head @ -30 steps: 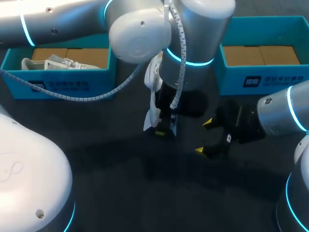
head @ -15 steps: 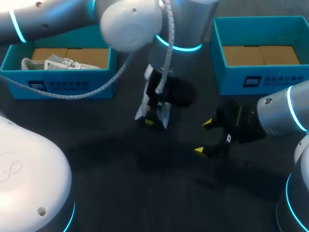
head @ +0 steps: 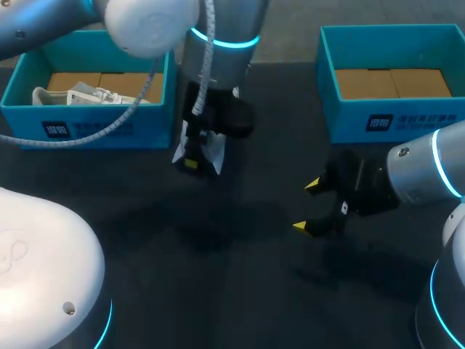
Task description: Take the shoe out of the shoebox, open the shoe tongue, remove and reinsert the insole, then place the shoe into the shoebox
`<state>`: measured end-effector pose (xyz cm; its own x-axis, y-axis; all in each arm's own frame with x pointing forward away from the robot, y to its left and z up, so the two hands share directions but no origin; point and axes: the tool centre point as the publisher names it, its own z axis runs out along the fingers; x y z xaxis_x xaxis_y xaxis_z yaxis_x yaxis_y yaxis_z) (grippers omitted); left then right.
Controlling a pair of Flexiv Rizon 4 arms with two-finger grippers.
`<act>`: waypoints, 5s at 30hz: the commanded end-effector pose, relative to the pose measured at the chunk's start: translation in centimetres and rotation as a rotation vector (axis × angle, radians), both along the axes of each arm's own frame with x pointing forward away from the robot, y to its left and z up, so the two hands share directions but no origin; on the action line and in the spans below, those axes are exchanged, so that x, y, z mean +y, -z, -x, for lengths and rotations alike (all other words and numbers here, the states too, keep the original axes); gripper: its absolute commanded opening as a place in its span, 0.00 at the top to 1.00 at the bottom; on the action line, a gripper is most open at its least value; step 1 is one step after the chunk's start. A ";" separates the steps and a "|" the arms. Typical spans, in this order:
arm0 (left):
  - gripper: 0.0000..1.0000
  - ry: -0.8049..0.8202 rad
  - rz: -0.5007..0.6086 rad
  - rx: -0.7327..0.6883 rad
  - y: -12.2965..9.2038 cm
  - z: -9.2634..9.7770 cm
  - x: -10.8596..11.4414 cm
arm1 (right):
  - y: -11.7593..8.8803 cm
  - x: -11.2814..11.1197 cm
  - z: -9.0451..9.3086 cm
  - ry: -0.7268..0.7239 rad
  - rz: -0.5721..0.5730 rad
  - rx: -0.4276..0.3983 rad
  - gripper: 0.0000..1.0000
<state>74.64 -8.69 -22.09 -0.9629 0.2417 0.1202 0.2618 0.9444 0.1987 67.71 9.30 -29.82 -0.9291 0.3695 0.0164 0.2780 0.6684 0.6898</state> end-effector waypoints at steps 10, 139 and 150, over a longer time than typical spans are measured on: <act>1.00 0.020 0.047 -0.014 -2.5 -0.9 2.8 | 0.0 0.1 0.1 0.002 0.002 -0.001 0.00; 1.00 -0.138 0.093 0.010 -3.9 -24.6 34.7 | 0.0 0.1 0.1 0.002 0.002 -0.001 0.00; 1.00 -0.069 0.071 0.006 -4.3 -25.9 36.4 | 0.0 0.1 0.1 0.002 0.002 -0.001 0.00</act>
